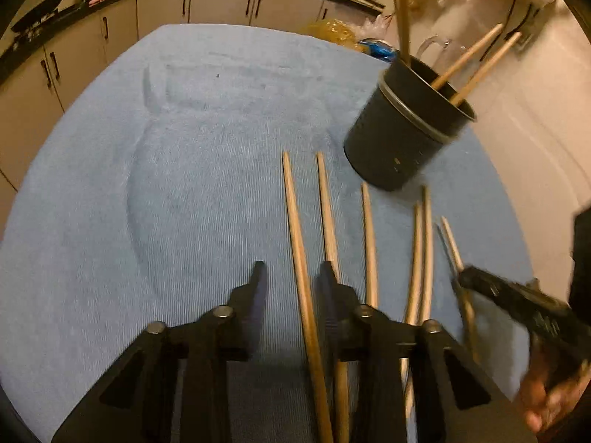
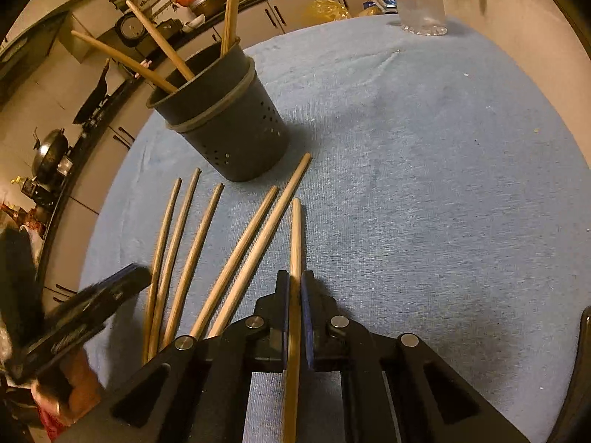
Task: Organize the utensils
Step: 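Close the left gripper on one wooden chopstick and lift it upright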
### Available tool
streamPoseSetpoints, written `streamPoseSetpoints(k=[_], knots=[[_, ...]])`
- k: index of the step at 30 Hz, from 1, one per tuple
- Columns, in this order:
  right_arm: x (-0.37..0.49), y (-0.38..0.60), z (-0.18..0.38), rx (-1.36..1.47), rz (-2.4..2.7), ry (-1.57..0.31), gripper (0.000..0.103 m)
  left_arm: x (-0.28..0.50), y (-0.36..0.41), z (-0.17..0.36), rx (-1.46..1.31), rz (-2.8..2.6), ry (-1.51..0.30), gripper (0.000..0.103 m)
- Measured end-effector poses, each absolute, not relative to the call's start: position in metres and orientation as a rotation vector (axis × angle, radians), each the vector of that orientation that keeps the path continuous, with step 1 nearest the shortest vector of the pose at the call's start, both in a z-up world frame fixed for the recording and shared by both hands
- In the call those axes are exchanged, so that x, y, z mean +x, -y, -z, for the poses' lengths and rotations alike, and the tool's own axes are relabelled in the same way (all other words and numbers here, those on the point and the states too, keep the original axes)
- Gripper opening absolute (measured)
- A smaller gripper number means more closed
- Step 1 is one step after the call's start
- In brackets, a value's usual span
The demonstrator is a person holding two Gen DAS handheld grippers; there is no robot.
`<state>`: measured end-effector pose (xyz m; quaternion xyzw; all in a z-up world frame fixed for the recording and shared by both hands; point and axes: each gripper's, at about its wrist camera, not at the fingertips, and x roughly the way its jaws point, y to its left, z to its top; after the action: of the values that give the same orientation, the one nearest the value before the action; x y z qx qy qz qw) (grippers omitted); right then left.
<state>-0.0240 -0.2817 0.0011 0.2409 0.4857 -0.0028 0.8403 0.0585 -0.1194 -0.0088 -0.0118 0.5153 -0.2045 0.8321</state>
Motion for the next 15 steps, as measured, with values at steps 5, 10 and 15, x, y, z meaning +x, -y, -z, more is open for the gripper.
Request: streamPoseSetpoints(k=[5,10,15], knots=[[-0.025,0.283,-0.008,0.518,-0.011,-0.998,0.007,0.087,0.144,0.008,0.056,0.405,-1.131,0.018],[-0.026,0.282,-0.013,0.530,-0.022,-0.972,0.007,0.087,0.143,0.008,0.051,0.398,-1.120,0.006],[-0.031,0.278,-0.022,0.533,-0.054,-0.922,0.007,0.058,0.122,-0.001,-0.031,0.466,-1.034,0.006]])
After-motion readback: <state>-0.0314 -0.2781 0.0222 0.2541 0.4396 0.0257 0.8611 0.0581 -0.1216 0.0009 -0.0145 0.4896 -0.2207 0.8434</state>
